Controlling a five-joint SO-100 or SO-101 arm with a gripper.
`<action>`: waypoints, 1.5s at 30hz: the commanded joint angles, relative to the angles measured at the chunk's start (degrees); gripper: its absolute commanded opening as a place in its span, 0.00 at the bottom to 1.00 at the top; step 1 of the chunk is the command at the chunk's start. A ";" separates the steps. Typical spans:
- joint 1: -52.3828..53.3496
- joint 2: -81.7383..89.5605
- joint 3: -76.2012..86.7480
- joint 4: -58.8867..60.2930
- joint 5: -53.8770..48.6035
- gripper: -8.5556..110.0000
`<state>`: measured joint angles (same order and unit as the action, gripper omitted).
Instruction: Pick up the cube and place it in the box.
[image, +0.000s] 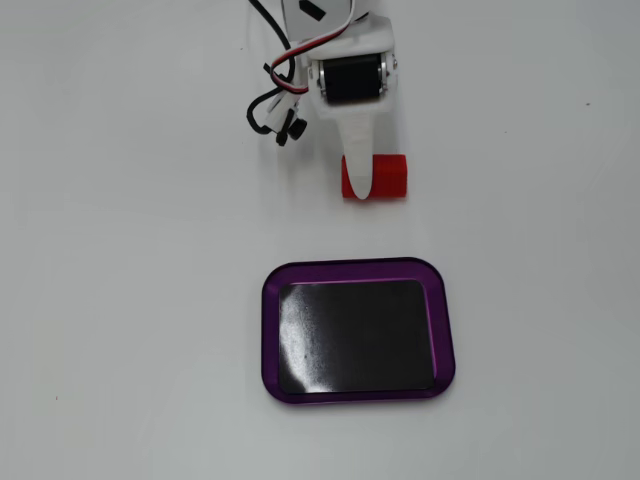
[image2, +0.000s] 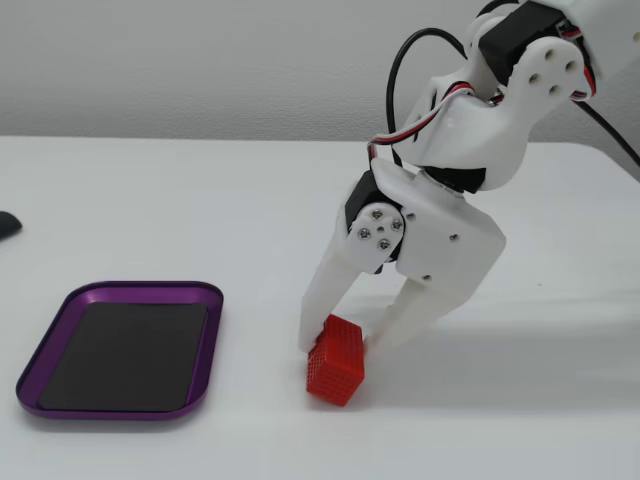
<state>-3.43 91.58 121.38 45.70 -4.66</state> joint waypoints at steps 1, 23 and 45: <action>-0.35 0.09 -0.70 -0.09 0.00 0.08; 3.96 25.58 -11.07 -11.43 0.18 0.07; 3.78 -12.74 -29.71 -14.77 -0.44 0.07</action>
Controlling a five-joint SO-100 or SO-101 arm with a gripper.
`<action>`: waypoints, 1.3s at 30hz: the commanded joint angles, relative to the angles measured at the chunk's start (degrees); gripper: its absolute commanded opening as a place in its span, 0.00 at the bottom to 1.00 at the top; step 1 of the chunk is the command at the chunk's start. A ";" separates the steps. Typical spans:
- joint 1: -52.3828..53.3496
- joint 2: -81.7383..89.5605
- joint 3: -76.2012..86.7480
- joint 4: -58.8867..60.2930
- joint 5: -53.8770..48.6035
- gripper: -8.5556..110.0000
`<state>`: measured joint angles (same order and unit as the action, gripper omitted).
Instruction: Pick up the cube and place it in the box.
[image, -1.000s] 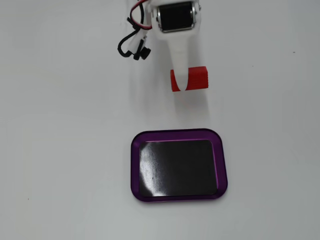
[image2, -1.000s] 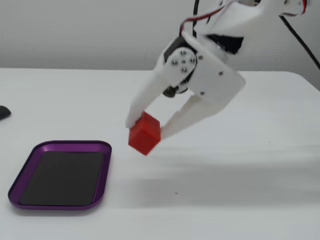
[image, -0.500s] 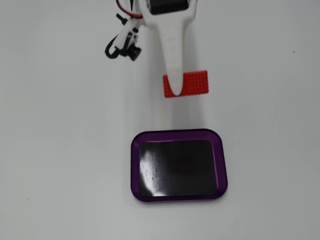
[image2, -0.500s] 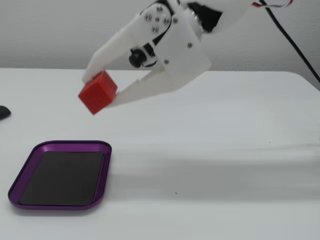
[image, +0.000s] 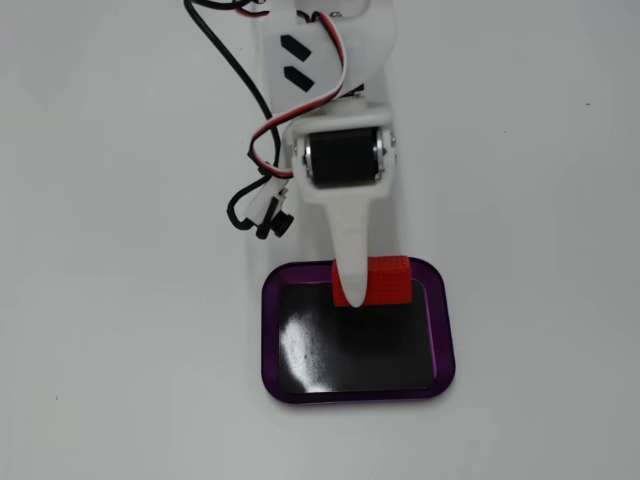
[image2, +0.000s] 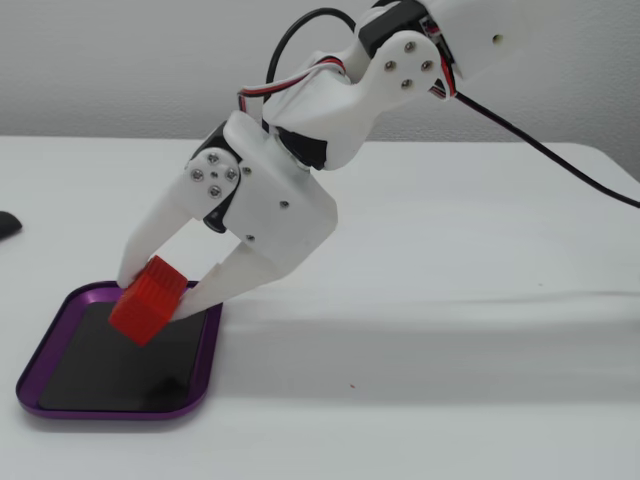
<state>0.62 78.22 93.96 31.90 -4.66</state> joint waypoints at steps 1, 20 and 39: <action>-0.18 0.62 -2.20 -0.97 -0.44 0.07; -0.97 8.09 -11.69 17.84 -0.44 0.19; -0.18 60.38 17.23 33.31 0.35 0.19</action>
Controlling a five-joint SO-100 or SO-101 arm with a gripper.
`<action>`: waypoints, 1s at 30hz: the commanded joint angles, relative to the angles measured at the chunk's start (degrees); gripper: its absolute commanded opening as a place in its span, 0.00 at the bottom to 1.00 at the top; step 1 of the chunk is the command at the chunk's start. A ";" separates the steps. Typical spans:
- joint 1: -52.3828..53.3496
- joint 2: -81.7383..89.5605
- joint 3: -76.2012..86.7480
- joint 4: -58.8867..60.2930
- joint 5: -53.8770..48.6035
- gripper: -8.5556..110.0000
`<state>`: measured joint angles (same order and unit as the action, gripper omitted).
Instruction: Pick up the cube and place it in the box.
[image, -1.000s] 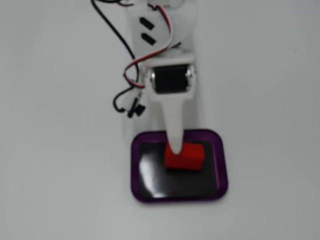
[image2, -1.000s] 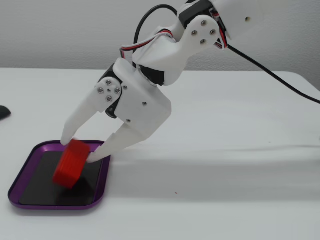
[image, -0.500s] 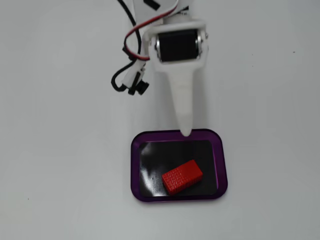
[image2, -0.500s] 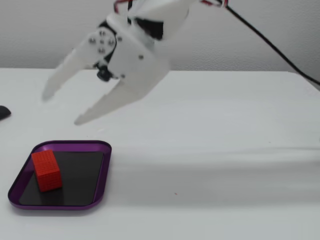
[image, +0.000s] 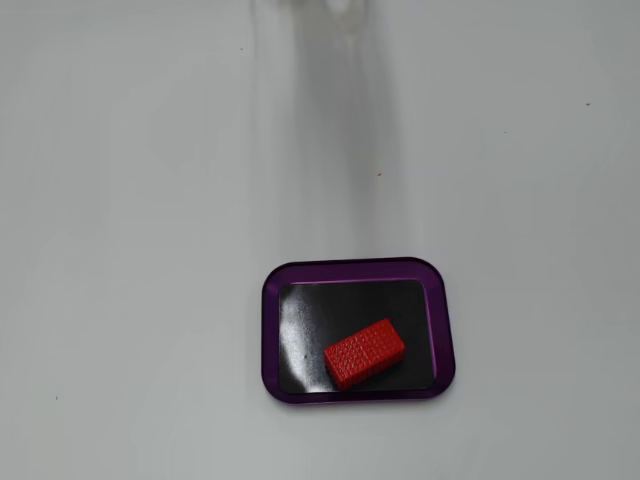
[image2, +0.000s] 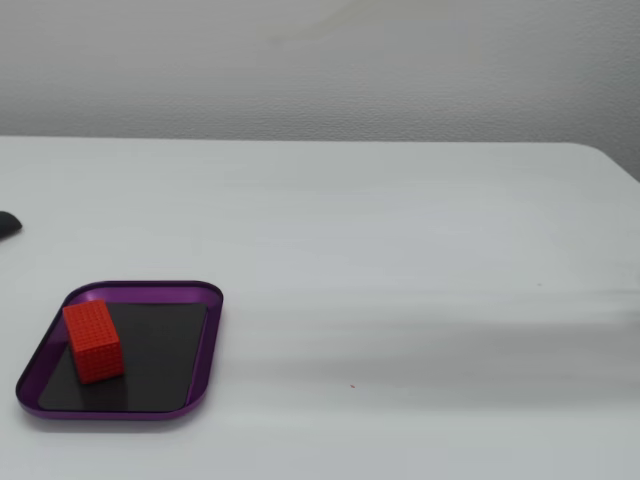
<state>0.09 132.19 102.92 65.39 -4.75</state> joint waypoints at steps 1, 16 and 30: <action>0.44 9.40 12.04 -0.35 0.35 0.19; 0.44 58.18 63.90 -13.62 0.53 0.18; 0.44 58.27 65.83 -10.81 6.33 0.07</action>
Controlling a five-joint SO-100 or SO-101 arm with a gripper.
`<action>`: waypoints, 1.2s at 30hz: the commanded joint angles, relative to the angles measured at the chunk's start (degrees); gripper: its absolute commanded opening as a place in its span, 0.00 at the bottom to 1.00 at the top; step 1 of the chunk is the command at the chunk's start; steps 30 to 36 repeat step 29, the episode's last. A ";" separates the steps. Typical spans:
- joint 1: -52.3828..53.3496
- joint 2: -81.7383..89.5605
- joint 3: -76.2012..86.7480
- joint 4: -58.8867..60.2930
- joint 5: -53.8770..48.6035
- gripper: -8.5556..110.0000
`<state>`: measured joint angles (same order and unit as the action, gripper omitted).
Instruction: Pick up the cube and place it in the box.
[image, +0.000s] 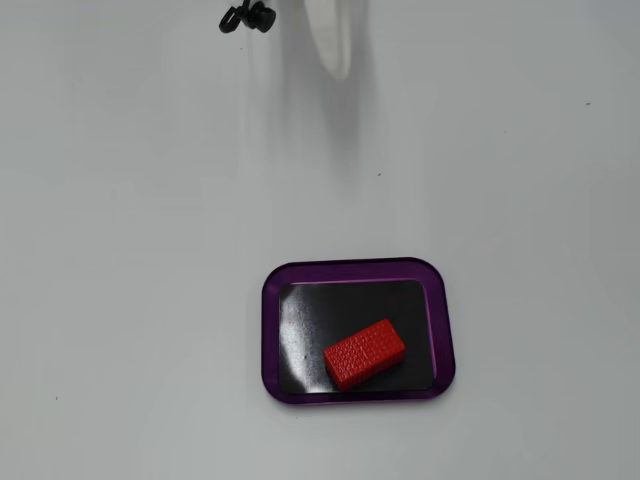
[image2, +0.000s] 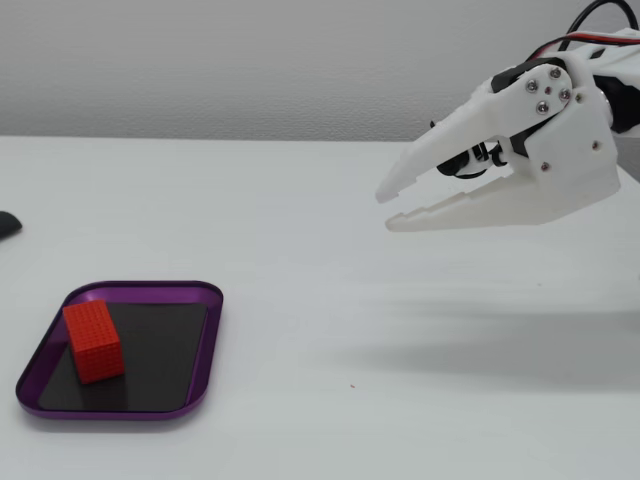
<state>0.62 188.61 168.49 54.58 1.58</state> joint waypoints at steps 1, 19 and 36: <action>-0.09 1.85 0.26 0.00 0.00 0.07; -0.18 1.85 0.26 -0.62 0.00 0.07; -0.18 1.85 0.26 -0.62 0.00 0.07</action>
